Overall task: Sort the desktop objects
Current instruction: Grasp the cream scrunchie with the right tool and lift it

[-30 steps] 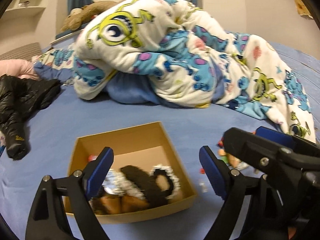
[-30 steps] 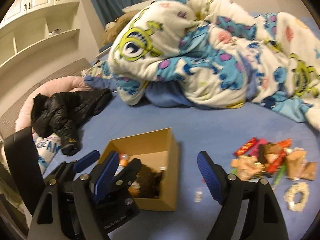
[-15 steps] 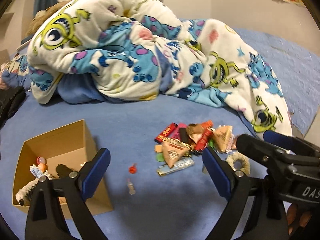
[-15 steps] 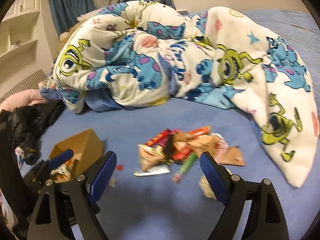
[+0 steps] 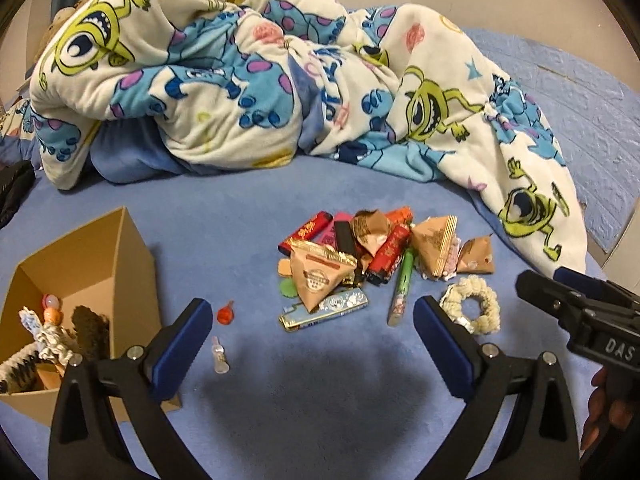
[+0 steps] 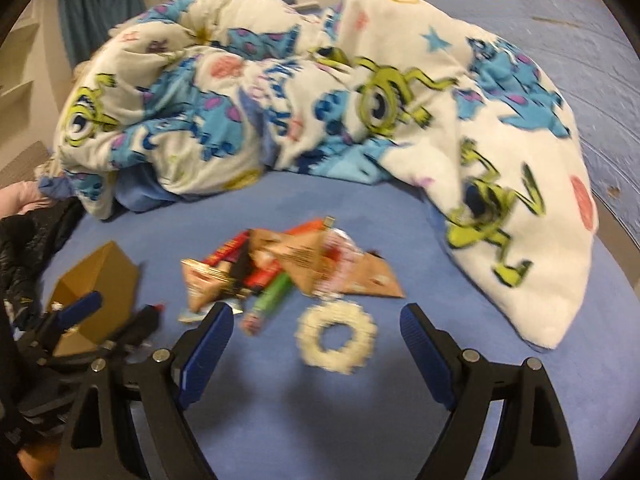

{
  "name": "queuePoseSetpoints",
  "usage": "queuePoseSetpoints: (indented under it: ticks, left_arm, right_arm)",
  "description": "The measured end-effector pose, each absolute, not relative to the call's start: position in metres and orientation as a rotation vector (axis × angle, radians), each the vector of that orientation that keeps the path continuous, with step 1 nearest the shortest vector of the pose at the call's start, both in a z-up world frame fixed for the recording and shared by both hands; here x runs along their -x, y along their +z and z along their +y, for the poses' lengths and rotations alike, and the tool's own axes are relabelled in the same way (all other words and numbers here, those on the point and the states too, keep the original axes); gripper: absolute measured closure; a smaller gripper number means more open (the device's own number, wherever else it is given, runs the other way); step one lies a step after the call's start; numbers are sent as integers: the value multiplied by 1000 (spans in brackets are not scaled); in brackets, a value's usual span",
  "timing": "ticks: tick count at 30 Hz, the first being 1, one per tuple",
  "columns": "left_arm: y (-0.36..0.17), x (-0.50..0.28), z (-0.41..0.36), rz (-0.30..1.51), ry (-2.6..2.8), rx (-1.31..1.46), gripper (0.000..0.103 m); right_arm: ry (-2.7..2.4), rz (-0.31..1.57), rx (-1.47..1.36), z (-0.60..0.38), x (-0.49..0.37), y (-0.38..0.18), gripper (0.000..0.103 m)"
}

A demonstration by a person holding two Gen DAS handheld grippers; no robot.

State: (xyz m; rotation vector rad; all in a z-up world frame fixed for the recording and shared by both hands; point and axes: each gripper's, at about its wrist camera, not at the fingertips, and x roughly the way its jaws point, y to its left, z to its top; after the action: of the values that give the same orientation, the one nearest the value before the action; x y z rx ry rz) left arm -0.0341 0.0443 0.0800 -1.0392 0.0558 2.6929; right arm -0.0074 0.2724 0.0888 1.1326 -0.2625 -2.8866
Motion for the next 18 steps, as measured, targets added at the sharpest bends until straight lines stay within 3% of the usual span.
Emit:
queuePoseSetpoints:
  ticks: [8,18]
  left_arm:
    - [69,36,50,116,2682,1068,1]
    - [65,37,45,96,2677,1081,1]
  right_arm:
    - [-2872,-335,-1251,304,17,50,15]
    - [-2755,-274,-1267,276,43,22,15]
